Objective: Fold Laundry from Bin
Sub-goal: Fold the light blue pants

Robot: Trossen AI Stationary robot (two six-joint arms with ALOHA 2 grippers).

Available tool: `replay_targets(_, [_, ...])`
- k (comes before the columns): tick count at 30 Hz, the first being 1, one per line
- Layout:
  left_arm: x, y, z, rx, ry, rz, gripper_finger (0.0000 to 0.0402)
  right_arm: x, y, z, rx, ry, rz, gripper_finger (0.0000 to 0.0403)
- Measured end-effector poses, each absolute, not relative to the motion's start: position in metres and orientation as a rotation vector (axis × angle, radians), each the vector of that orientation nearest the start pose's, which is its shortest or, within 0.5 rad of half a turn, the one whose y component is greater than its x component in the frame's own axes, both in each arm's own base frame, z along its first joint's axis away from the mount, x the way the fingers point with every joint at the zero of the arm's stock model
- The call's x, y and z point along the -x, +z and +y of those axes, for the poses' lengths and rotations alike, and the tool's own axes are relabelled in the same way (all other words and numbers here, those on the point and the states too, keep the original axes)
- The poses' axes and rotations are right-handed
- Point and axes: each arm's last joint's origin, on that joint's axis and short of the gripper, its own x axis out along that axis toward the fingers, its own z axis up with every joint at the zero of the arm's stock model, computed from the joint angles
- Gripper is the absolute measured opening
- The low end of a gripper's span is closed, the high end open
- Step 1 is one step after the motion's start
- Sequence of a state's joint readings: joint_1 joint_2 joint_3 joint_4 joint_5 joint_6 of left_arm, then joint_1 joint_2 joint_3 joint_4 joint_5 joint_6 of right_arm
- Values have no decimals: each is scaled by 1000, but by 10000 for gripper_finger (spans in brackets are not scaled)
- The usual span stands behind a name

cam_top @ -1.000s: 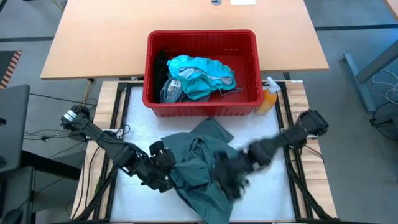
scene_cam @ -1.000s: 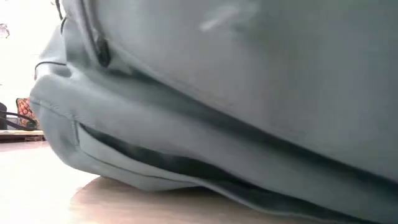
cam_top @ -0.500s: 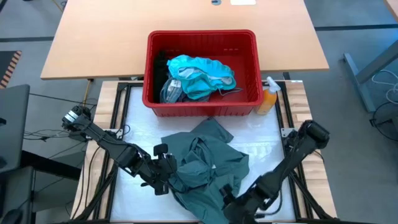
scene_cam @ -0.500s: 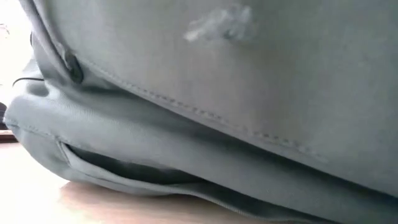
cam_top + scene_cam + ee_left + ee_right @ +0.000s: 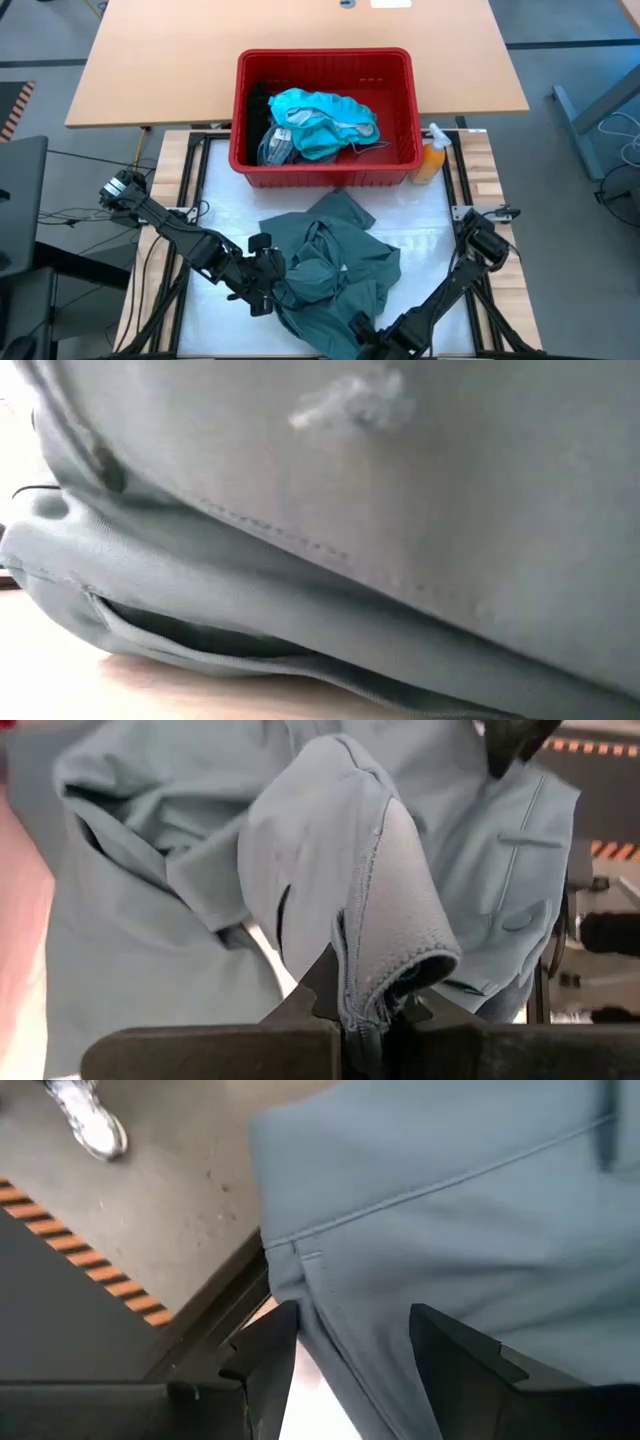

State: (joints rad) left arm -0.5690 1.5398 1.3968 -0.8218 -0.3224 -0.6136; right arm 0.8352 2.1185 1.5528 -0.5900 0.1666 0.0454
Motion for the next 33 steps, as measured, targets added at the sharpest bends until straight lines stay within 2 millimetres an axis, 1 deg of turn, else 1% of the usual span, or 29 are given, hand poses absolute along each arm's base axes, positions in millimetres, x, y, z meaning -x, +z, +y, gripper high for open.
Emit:
replay_targets(2, [-273,314,-164,162,46,879,0,-297,155,319,521,567,1057,215])
replay_targets(4, [-274,315,-164,167,44,872,0,-297,155,319,514,566,1059,192])
replay_targets(6, [-274,315,-164,169,46,868,0,-296,158,319,511,571,1055,151])
replay_targets(8, [-274,315,-164,166,53,864,0,-296,164,318,492,565,1053,97])
replay_targets(10, [-274,315,-164,167,53,864,0,-298,170,314,437,557,1058,39])
replay_targets(11, [-274,315,-164,166,53,864,0,-300,175,311,411,553,1058,23])
replay_targets(13, [-274,315,-164,163,58,861,0,-303,185,305,368,548,1052,19])
replay_targets(15, [-274,315,-164,155,55,860,0,-306,200,295,333,527,1032,26])
replay_targets(18, [-274,315,-164,137,46,859,0,-311,232,276,261,504,972,21])
replay_targets(21, [-275,316,-164,130,35,846,0,-319,264,256,152,501,885,16])
replay_targets(23, [-277,318,-165,132,22,823,0,-325,285,242,70,472,796,16])
replay_targets(25, [-279,320,-168,139,-2,799,0,-333,303,227,-8,415,709,16])
replay_targets(27, [-280,322,-171,142,-30,774,0,-341,313,214,-68,359,646,16])
replay_targets(30, [-279,323,-174,144,-47,756,0,-351,316,199,-103,312,610,16])
replay_targets(33, [-279,323,-175,155,-44,756,0,-358,318,189,-114,265,581,16])
